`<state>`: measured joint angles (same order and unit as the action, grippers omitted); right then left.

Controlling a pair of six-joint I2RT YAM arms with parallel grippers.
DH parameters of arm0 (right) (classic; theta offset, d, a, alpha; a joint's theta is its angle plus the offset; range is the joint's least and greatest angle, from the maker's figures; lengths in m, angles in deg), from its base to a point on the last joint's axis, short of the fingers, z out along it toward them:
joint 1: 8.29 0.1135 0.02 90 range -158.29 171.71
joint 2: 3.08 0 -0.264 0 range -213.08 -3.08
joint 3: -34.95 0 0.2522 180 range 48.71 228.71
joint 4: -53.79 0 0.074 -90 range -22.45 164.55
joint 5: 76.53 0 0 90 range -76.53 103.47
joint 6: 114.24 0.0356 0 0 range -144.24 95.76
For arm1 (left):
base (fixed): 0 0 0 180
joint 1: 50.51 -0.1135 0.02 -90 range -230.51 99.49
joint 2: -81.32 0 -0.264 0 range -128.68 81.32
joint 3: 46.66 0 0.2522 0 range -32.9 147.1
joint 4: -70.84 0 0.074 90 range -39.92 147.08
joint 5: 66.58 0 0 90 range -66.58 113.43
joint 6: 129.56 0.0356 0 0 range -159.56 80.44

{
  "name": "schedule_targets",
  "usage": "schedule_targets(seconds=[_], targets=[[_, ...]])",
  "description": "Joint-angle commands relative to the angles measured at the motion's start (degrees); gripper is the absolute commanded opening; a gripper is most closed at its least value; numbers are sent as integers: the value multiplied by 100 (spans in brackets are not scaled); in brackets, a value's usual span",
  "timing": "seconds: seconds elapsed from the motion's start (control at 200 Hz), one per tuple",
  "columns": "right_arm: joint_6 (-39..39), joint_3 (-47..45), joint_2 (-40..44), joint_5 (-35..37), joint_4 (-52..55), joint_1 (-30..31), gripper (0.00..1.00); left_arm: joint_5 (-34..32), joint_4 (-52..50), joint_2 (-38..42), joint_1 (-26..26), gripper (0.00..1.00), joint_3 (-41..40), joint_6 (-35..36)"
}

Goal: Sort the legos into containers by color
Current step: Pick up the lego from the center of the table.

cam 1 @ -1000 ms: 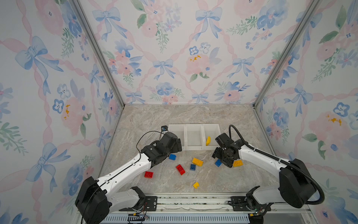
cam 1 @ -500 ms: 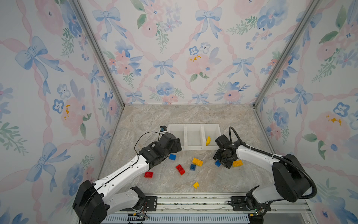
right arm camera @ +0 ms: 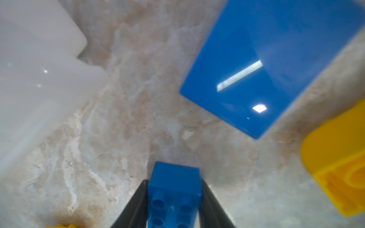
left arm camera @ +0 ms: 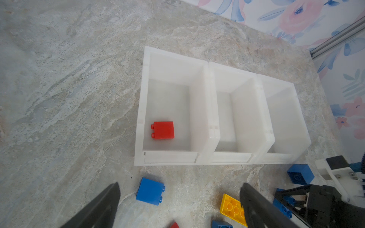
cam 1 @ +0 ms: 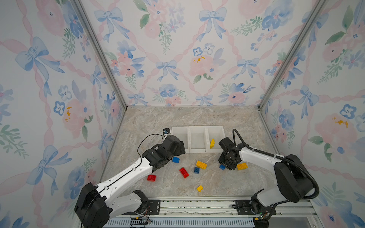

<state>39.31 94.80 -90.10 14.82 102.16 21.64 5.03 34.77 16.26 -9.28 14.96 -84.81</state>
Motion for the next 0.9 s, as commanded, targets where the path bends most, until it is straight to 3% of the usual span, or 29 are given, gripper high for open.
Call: schedule_targets(seconds=[0.0, 0.245, 0.49, 0.895], targets=[[-26, -38, -30, 74, 32, -32, 33, -26, 37, -15, -1, 97, -74, -61], [-160, 230, 206, 211, 364, 188, 23, -55, 37, 78, 4, 97, -167, -89], [-579, 1317, 441, 876, 1026, 1040, 22, -54, 61, 163, -13, 98, -341, -137], [-1843, 3184, -637, 959, 1008, 1566, 21, 50, 156, 362, -151, 98, -683, -194]])
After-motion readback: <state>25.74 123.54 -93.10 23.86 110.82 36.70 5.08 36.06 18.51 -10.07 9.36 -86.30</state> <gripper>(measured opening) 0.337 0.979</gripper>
